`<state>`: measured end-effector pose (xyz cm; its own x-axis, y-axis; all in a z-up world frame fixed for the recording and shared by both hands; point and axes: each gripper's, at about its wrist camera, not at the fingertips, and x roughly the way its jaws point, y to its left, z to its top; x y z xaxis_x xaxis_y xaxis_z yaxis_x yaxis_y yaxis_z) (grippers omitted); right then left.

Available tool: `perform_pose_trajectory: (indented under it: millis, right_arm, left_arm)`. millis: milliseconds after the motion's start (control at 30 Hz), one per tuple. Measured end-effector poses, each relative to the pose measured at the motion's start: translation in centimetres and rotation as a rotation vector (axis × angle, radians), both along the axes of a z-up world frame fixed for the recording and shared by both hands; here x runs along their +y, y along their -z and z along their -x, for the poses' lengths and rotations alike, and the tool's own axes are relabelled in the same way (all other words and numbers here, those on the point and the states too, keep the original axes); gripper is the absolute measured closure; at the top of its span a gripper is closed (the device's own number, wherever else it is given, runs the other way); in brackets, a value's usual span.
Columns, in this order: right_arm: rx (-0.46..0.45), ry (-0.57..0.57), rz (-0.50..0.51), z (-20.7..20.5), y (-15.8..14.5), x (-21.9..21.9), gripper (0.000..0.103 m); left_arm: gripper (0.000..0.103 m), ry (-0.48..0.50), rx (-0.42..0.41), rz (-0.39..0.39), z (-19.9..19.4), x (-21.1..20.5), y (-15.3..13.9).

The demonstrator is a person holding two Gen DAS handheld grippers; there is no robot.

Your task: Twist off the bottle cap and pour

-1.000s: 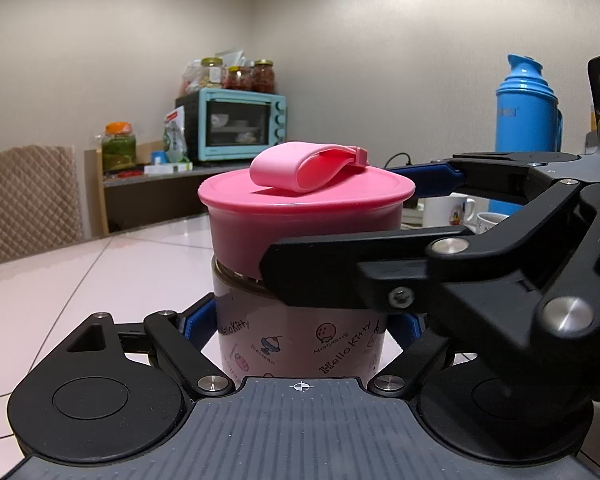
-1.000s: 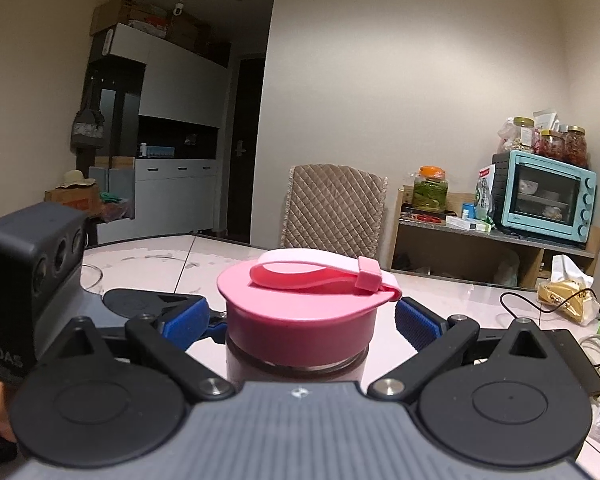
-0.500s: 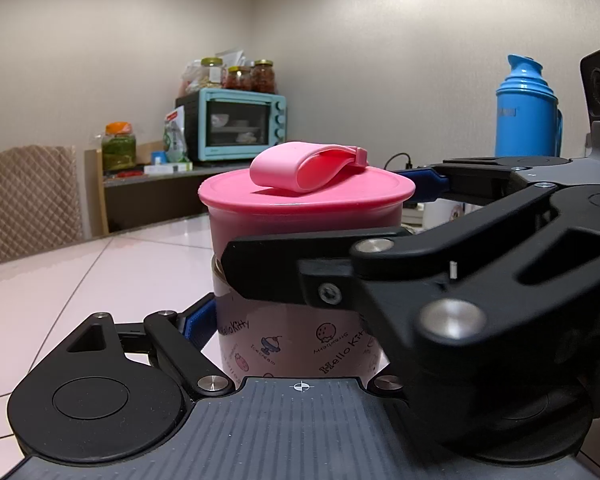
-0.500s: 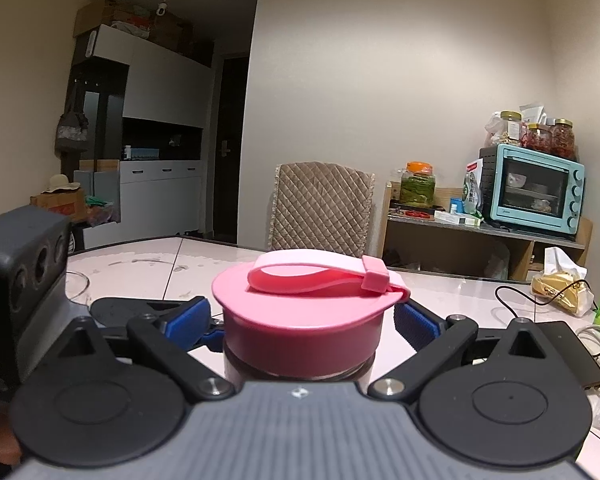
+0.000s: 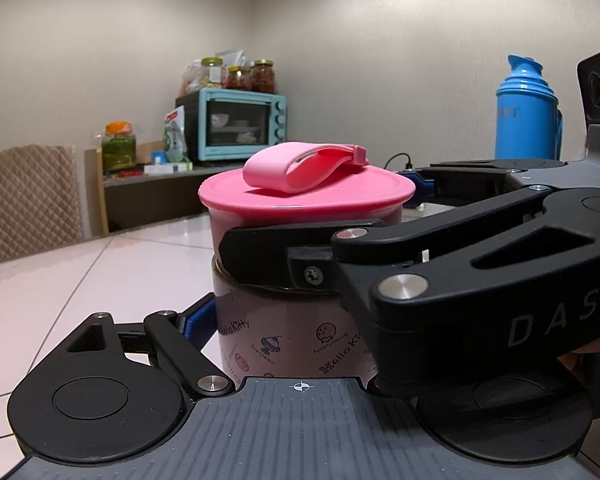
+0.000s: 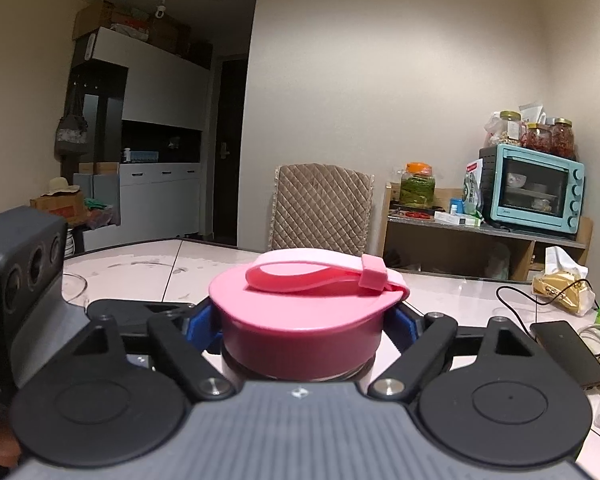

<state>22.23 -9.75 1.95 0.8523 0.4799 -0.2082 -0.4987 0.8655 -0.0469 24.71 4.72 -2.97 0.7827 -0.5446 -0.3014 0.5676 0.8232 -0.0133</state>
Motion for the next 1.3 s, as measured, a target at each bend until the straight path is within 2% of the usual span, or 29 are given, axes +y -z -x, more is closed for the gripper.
perform_pose_trajectory:
  millis: [300, 500, 600, 733, 1100, 1300]
  right_arm:
    - [0.005, -0.178, -0.031, -1.7, 0.0, -2.6, 0.018]
    - [0.056, -0.42, -0.089, -4.9, -0.1, -5.6, 0.018]
    - [0.028, -0.517, -0.034, -6.0, -0.6, -6.2, 0.018]
    - [0.041, -0.619, -0.025, -7.5, -1.1, -6.9, 0.018]
    - [0.037, -0.653, -0.017, -7.7, -2.2, -7.1, 0.018]
    - [0.038, -0.626, -0.021, -7.0, -1.3, -7.7, 0.017]
  left_arm:
    - [0.014, 0.001, 0.002, 0.003, -0.4, 0.3, 0.0]
    - [0.014, 0.001, 0.002, 0.004, -0.5, 0.2, 0.0]
    - [0.014, 0.001, 0.002, 0.004, -0.6, 0.1, 0.0]
    - [0.014, 0.001, 0.002, 0.003, -0.7, 0.0, 0.0]
    - [0.014, 0.001, 0.001, 0.002, -0.7, 0.0, 0.0]
    - [0.014, 0.001, 0.002, 0.003, -0.8, 0.0, 0.0]
